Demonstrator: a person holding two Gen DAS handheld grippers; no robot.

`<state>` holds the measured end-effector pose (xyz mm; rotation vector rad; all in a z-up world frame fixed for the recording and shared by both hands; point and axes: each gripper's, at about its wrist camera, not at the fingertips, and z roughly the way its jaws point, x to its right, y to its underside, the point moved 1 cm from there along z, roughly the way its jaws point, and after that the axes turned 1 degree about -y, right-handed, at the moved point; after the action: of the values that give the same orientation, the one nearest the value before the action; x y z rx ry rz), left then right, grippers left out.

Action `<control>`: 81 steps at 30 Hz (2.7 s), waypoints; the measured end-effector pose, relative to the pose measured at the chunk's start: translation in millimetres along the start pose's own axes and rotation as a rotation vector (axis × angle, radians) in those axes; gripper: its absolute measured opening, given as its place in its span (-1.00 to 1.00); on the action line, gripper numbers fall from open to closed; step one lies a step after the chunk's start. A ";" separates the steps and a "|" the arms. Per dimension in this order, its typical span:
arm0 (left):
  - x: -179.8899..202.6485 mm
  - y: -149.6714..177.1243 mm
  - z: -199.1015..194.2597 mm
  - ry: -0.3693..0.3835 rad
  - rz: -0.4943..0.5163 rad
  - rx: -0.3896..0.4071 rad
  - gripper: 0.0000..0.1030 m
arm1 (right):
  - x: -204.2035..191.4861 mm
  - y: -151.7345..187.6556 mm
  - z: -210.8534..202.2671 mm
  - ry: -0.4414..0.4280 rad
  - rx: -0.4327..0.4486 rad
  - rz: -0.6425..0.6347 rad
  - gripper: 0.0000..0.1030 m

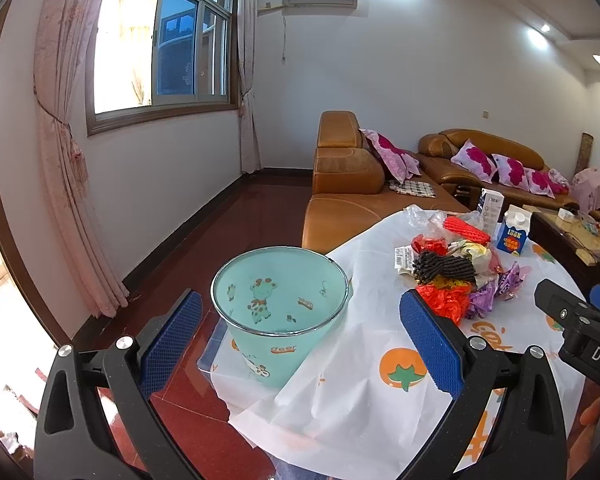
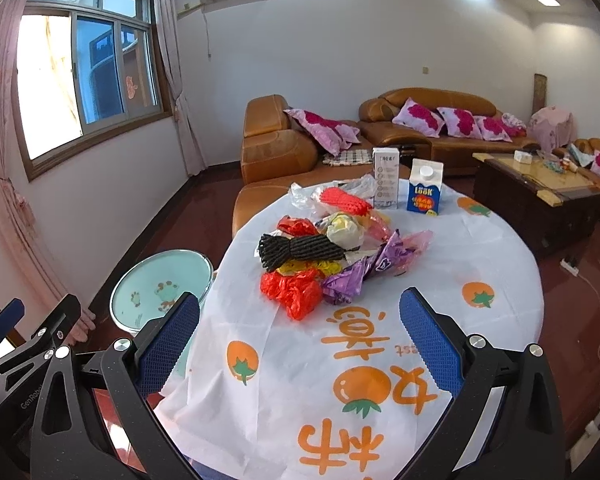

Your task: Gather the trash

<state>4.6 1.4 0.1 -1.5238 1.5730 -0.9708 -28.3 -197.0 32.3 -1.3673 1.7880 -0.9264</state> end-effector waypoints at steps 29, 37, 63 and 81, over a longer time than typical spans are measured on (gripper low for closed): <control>0.2 1.1 3.9 0.003 -0.001 -0.014 0.88 | -7.0 -11.1 -7.1 0.075 0.085 -0.060 0.91; 0.0 1.1 3.8 0.005 -0.001 -0.015 0.88 | -8.6 -10.8 -8.6 0.074 0.088 -0.062 0.91; -0.3 2.0 4.1 0.005 -0.001 -0.017 0.88 | -7.3 -5.7 -5.0 0.059 0.071 -0.048 0.91; 14.7 48.0 71.6 0.059 0.034 -0.175 0.88 | 77.4 23.7 66.3 0.156 -0.082 0.063 0.91</control>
<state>46.5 -14.8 -74.9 -1.5933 1.7597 -0.8852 1.1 -276.3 -29.4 -1.3112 1.9942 -0.9578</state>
